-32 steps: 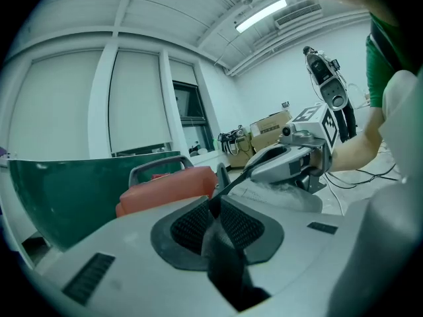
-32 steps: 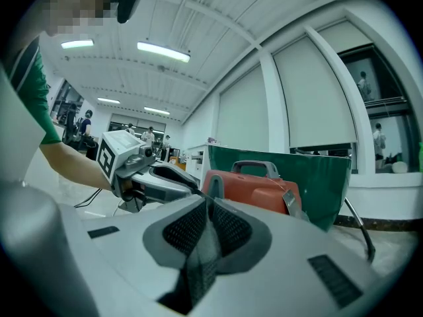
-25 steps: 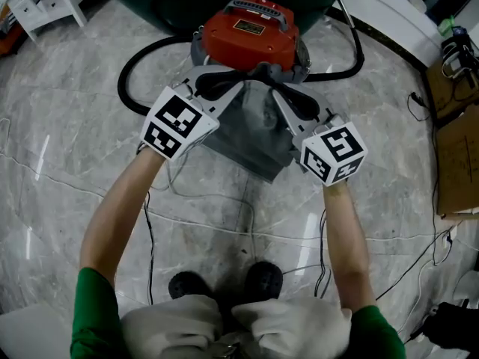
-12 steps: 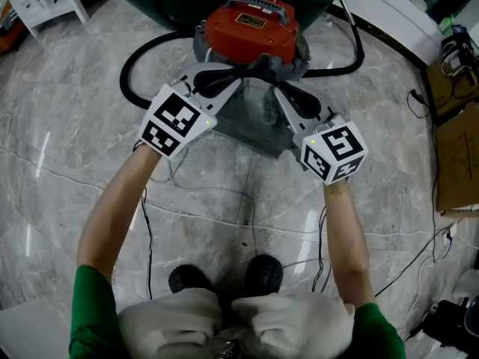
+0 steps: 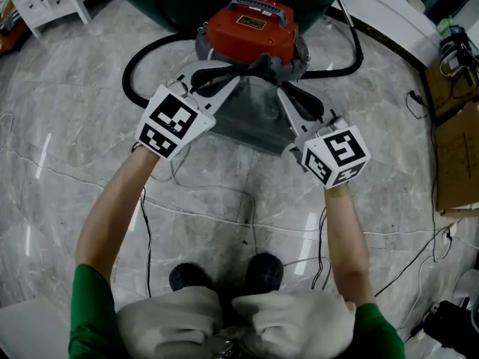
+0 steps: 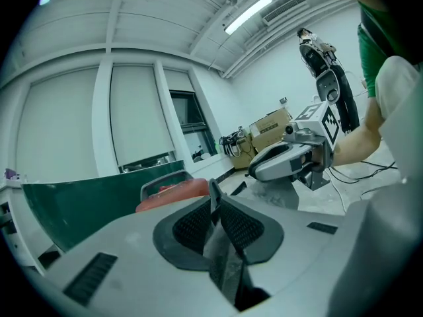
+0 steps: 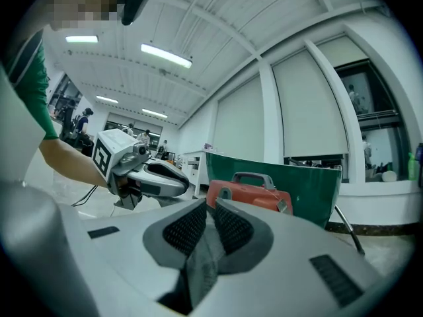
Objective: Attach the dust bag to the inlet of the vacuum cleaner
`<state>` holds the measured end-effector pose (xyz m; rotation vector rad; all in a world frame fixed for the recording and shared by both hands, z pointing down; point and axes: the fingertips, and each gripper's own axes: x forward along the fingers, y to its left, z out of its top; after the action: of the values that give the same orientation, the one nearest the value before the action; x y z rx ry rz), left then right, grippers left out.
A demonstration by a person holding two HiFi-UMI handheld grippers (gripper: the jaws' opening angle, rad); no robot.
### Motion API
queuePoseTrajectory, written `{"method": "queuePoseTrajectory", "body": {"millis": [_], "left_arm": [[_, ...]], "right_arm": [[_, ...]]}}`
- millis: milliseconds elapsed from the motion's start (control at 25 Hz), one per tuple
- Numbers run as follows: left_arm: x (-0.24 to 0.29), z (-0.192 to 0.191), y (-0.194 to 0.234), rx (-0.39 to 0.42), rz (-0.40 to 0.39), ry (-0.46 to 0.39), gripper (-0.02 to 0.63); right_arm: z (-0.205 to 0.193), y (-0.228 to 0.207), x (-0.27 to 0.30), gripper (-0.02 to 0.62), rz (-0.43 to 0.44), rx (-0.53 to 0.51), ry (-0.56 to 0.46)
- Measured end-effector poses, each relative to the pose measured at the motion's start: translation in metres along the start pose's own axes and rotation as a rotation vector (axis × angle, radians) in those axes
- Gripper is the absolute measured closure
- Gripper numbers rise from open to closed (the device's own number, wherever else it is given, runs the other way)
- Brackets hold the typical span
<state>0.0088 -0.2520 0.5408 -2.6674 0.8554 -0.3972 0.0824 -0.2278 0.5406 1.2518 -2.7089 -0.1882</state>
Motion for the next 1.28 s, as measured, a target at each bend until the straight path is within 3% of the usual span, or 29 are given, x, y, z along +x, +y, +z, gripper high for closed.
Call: {"method": "queuePoseTrajectory", "body": {"millis": [360, 520, 840, 1040, 1280], "left_arm": [[0.006, 0.008, -0.004, -0.024, -0.014, -0.011, 0.561], [0.012, 0.006, -0.001, -0.098, -0.02, 0.015, 0.565], [0.002, 0.041, 0.007, -0.221, -0.098, 0.144, 0.565], [-0.028, 0.095, 0.022, -0.345, -0.092, 0.195, 0.565], [-0.079, 0.175, 0.043, -0.502, -0.038, 0.227, 0.581]], "right_arm": [[0.044, 0.001, -0.017, 0.56, -0.096, -0.058, -0.085], [0.041, 0.007, -0.012, 0.56, -0.123, -0.063, -0.007], [0.059, 0.009, -0.02, 0.56, -0.091, 0.142, 0.22], [0.112, 0.002, -0.043, 0.56, -0.095, 0.228, 0.322], [0.212, 0.002, -0.065, 0.566, -0.092, 0.278, 0.38]]}}
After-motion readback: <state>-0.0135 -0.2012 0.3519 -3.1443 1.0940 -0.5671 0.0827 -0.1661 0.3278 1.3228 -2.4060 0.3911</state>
